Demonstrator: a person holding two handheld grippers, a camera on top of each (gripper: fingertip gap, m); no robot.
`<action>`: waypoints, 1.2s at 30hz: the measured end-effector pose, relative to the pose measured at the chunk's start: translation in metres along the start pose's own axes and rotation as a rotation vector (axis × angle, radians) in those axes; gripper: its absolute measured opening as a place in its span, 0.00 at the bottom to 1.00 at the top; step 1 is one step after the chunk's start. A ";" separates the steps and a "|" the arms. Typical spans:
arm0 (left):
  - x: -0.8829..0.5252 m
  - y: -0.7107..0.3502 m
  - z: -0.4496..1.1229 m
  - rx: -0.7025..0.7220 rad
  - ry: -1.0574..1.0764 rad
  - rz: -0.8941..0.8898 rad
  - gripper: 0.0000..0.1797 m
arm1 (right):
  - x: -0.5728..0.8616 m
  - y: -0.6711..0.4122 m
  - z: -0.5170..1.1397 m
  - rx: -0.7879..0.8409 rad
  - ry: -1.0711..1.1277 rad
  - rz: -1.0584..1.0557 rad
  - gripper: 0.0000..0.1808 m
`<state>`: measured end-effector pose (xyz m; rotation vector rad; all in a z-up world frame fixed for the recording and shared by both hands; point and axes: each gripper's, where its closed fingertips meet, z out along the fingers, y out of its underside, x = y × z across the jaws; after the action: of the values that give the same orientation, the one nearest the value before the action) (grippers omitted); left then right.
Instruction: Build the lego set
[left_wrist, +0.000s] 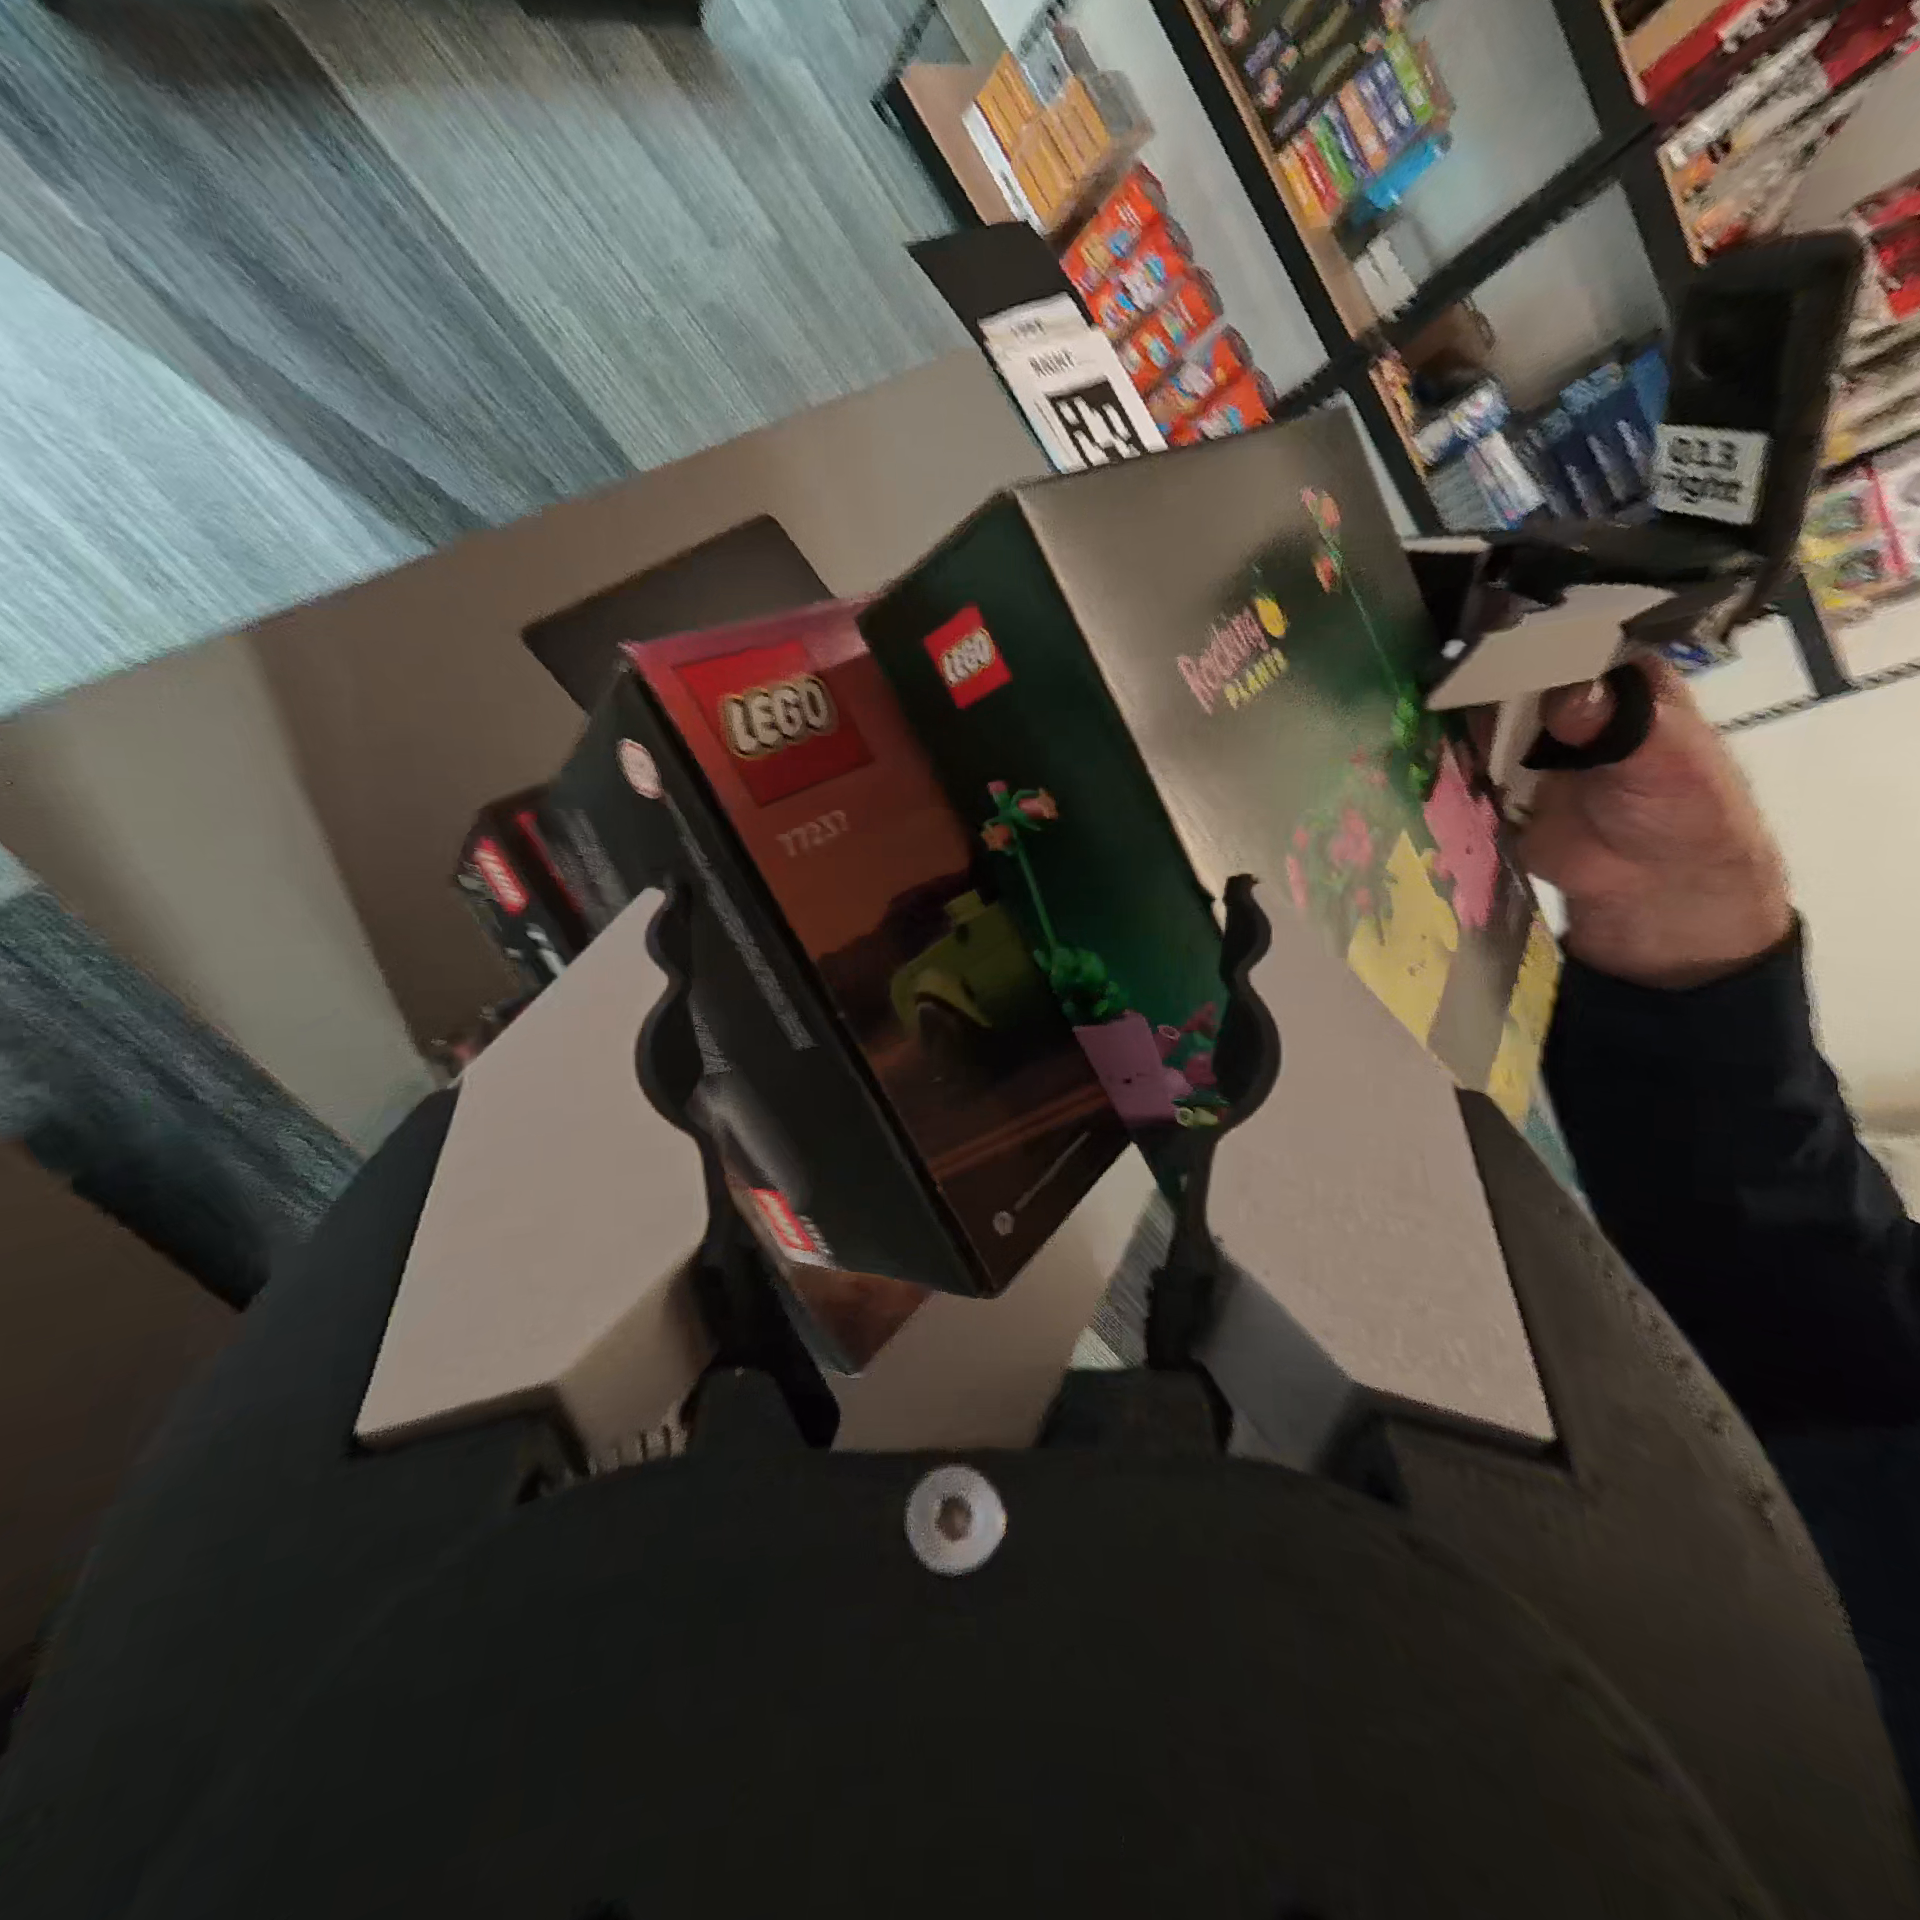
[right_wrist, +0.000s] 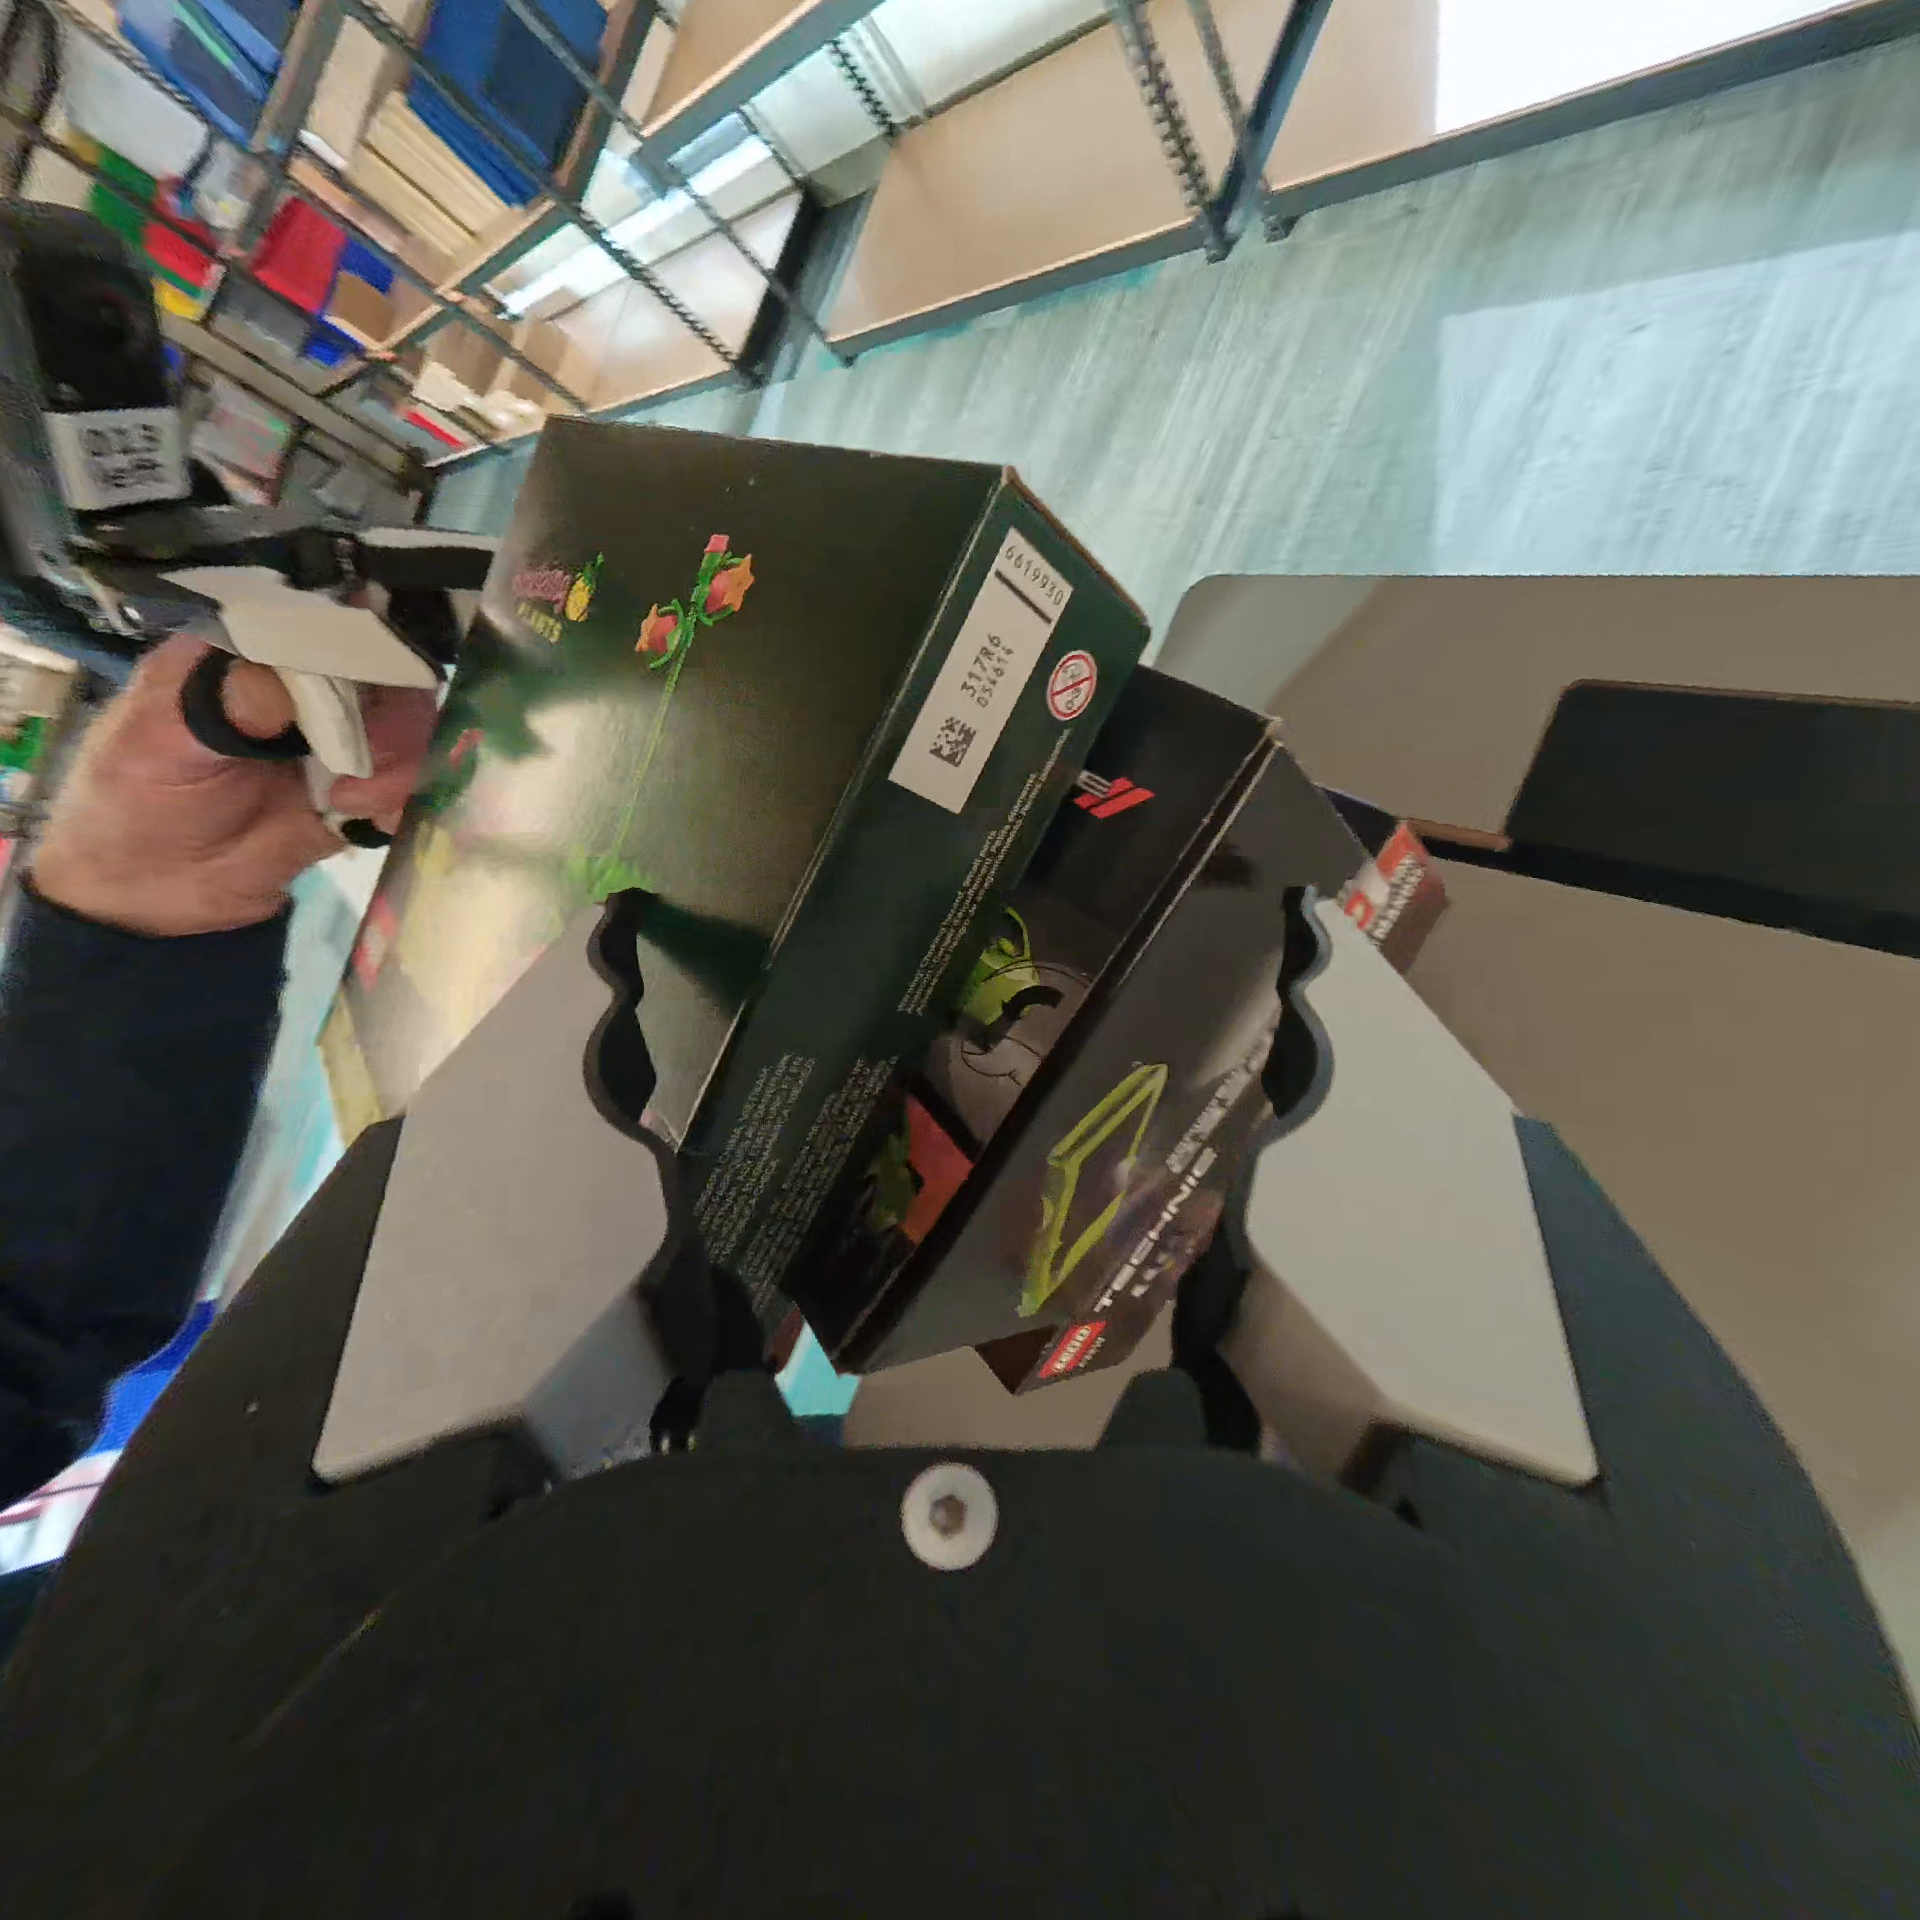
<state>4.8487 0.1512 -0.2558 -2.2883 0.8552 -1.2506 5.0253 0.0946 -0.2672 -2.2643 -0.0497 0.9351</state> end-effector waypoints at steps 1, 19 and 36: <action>0.004 0.006 0.006 -0.034 0.028 -0.013 0.56 | -0.001 0.001 0.004 -0.010 -0.020 0.008 0.67; 0.029 0.046 0.001 -0.140 -0.003 -0.043 0.56 | -0.011 0.023 -0.006 -0.035 -0.006 0.029 0.64; 0.014 0.023 0.012 -0.187 -0.025 -0.062 0.56 | 0.002 0.012 -0.007 -0.004 -0.067 0.113 0.58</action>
<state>4.8569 0.1259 -0.2669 -2.4891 0.9345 -1.2113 5.0289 0.0815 -0.2723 -2.2581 0.0481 1.0707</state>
